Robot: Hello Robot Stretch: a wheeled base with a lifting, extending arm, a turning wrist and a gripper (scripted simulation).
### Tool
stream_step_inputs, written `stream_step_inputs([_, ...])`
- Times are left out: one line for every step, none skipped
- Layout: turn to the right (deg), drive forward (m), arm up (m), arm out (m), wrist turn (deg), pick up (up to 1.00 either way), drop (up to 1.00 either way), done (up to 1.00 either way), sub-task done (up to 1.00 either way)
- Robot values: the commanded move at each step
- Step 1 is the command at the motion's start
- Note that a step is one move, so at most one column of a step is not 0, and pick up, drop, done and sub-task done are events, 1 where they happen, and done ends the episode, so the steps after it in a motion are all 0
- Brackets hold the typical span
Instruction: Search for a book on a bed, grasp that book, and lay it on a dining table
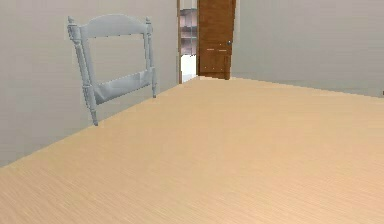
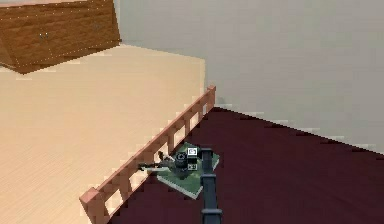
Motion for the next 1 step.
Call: stream_step_inputs([0.0,0.0,0.0,0.0,45.0,0.0,0.0,0.0,0.0])
